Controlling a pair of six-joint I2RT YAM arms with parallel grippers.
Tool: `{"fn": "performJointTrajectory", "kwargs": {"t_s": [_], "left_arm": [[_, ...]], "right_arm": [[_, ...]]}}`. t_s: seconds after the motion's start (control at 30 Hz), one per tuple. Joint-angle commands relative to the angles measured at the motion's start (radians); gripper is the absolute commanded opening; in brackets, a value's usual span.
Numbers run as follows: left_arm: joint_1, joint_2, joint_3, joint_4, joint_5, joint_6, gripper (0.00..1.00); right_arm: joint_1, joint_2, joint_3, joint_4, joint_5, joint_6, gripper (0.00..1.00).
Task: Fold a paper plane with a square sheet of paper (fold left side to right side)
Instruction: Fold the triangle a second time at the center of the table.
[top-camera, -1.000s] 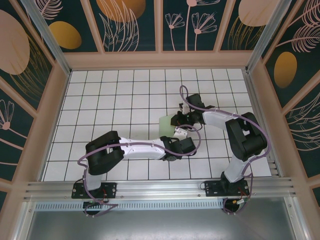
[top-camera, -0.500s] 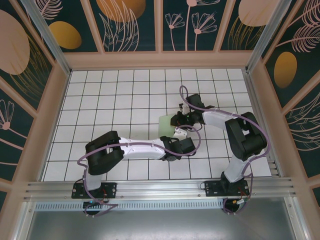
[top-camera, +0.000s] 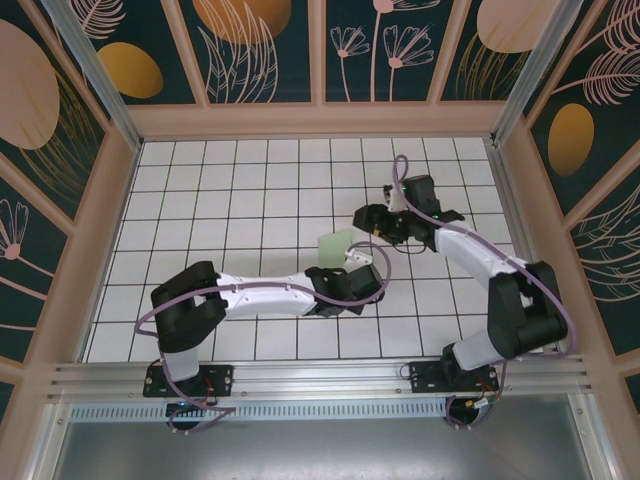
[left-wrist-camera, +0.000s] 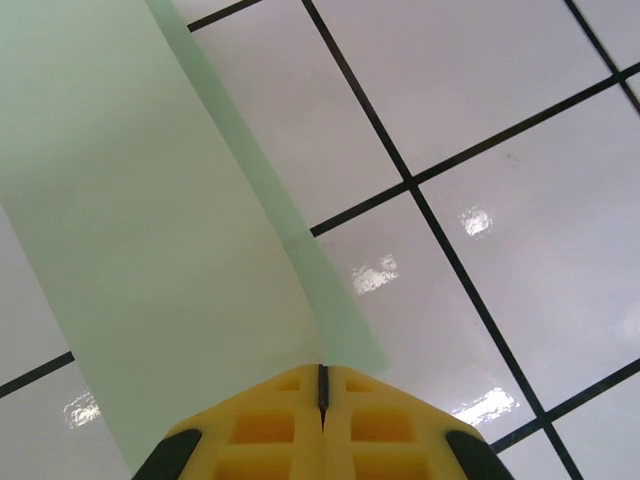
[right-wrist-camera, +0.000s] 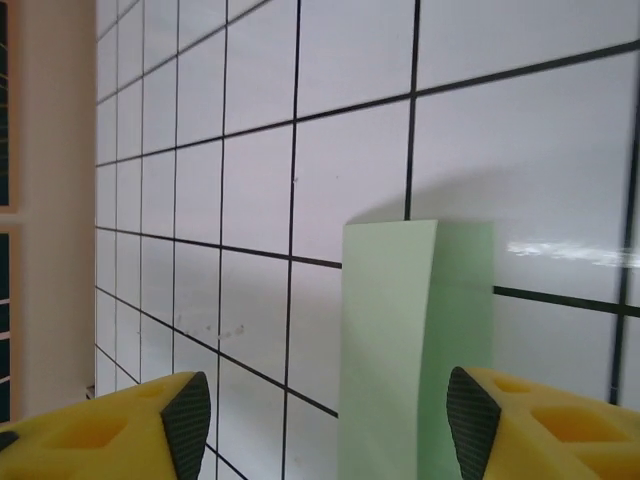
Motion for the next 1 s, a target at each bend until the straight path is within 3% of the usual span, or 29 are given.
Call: {"fn": "performJointTrajectory", "kwargs": {"t_s": [0.0, 0.07, 0.27, 0.4, 0.73, 0.97], "left_arm": [[0.031, -0.052, -0.034, 0.074, 0.086, 0.024, 0.0], [0.05, -0.067, -0.053, 0.101, 0.122, 0.024, 0.0], [0.087, -0.101, -0.084, 0.123, 0.168, 0.03, 0.0], [0.098, -0.106, -0.113, 0.155, 0.2, 0.026, 0.0], [0.116, -0.137, -0.15, 0.196, 0.232, 0.004, 0.01], [0.117, -0.141, -0.155, 0.196, 0.226, -0.007, 0.01]], "right_arm": [[-0.042, -0.091, -0.091, -0.051, -0.007, -0.017, 0.67], [-0.049, -0.135, -0.143, -0.05, -0.026, -0.017, 0.61], [-0.039, -0.22, -0.334, 0.056, -0.137, 0.056, 0.29], [0.017, -0.23, -0.426, 0.141, -0.147, 0.119, 0.13], [0.165, -0.128, -0.425, 0.193, -0.023, 0.168, 0.08], [0.208, -0.043, -0.4, 0.21, 0.039, 0.183, 0.08]]}}
